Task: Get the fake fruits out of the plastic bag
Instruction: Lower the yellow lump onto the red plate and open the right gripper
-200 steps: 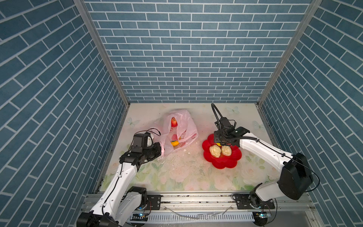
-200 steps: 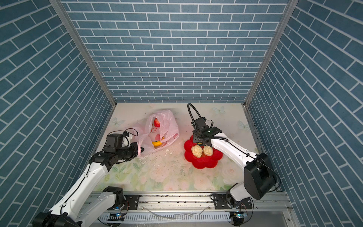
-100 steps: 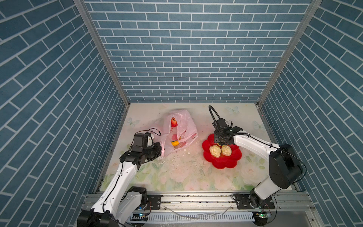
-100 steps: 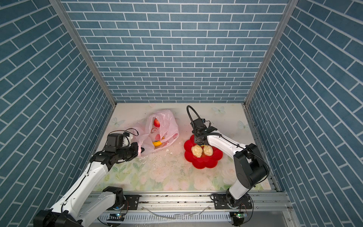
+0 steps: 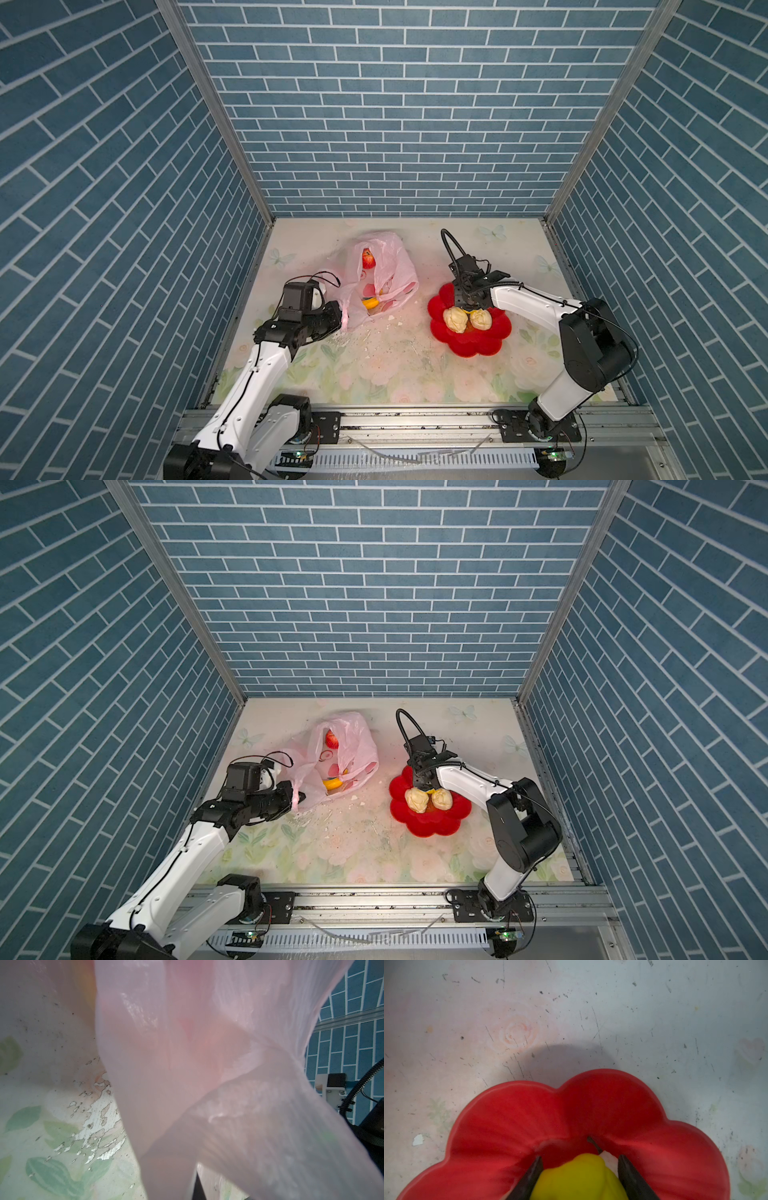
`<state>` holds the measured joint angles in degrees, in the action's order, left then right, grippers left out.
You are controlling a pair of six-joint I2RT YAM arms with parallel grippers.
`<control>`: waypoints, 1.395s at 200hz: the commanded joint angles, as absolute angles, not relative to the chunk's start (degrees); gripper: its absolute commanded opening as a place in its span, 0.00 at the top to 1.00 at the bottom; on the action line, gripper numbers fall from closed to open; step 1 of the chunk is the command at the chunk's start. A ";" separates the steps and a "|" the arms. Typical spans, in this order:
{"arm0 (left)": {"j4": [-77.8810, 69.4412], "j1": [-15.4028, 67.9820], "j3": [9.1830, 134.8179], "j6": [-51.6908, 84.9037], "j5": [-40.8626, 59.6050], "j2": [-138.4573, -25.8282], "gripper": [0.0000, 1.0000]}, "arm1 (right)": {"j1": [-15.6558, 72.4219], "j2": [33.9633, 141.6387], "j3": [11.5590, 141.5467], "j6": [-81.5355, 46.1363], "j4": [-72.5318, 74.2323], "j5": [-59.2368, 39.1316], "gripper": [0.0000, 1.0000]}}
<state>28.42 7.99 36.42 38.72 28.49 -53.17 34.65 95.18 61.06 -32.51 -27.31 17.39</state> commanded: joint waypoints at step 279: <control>31.21 7.56 35.06 36.96 27.14 -51.32 1.00 | 40.98 80.55 65.68 -25.19 -31.68 21.70 0.27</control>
<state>29.93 7.99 36.32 37.95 28.05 -51.75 36.86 81.80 60.49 -29.82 -31.07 20.01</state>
